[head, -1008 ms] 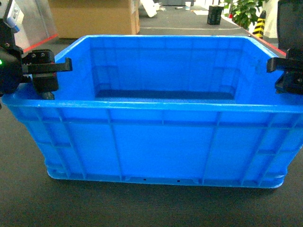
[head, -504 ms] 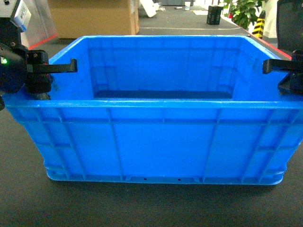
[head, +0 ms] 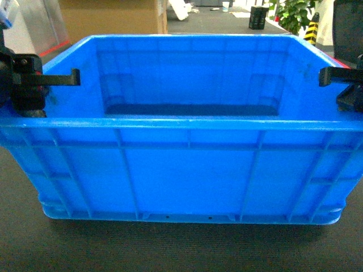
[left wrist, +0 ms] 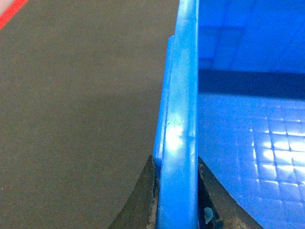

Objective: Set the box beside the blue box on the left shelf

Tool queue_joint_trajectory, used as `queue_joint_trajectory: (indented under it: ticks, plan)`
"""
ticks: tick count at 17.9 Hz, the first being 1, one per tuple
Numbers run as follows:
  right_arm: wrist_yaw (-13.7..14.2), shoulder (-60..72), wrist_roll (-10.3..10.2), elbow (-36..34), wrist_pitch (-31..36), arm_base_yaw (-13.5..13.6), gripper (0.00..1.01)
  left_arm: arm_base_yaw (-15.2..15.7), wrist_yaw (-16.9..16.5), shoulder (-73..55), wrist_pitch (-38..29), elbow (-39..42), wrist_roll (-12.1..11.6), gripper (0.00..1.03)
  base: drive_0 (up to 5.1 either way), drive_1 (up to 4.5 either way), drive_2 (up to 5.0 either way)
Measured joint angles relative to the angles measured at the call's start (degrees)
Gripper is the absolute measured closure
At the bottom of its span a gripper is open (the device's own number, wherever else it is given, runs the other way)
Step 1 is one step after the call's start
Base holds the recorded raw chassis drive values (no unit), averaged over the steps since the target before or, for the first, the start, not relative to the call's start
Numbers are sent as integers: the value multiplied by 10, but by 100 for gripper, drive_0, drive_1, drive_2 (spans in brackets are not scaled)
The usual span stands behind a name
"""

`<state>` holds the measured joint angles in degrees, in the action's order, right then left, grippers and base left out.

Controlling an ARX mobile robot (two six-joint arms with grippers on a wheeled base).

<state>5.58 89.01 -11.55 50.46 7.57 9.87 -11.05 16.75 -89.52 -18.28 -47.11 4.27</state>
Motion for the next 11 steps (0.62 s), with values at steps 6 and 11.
queue_joint_trajectory:
  ticks: [6,11]
  plan:
    - [32,-114,0,-48,24,18,93,-23,28,109,-43,48,-20,90,0,0,0]
    - [192,-379,82,-194,80,122,93,-97,111,356,-47,181,-50,90,0,0,0]
